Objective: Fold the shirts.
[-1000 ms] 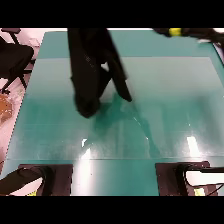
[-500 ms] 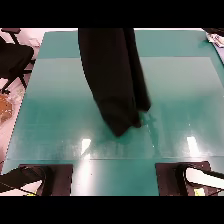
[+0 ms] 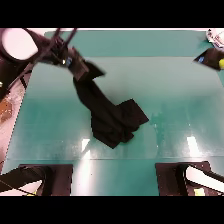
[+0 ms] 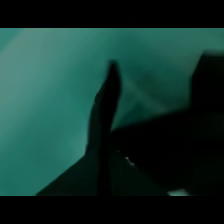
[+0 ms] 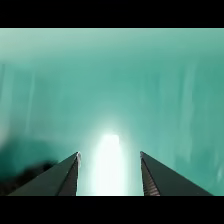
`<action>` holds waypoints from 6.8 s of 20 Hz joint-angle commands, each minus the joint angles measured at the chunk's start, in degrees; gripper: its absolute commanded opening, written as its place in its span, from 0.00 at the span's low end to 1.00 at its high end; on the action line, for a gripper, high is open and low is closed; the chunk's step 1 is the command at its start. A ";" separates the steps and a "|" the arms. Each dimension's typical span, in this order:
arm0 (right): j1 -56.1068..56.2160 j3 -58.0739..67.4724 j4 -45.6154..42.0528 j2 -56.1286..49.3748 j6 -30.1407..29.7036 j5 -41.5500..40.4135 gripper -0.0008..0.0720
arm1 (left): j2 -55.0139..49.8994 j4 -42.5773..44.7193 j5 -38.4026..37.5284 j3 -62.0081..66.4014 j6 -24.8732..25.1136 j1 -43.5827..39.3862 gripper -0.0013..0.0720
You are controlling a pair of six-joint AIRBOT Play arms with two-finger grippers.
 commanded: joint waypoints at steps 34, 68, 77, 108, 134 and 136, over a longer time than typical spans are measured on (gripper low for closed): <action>35.28 -33.11 7.85 -8.52 3.96 -8.44 0.48 | -0.09 -0.98 -1.03 -20.52 -9.29 5.07 0.05; -2.27 28.24 9.14 26.73 -4.85 -4.55 0.05 | 23.76 -7.80 1.55 26.80 -0.50 5.07 0.05; -2.27 28.65 7.69 28.22 -6.97 -1.49 0.05 | 23.96 -5.16 13.16 24.41 11.50 5.07 0.05; -2.23 28.55 10.25 32.79 -8.09 -16.24 0.05 | 25.81 -18.21 27.02 27.19 18.21 5.07 0.05; 2.43 4.07 10.84 -25.68 -10.19 -15.67 0.05 | -22.43 -1.64 43.36 -3.91 18.03 5.07 0.05; 2.43 6.91 10.82 -28.02 -10.19 -15.74 0.05 | -22.53 -1.11 44.00 -3.89 17.90 5.29 0.05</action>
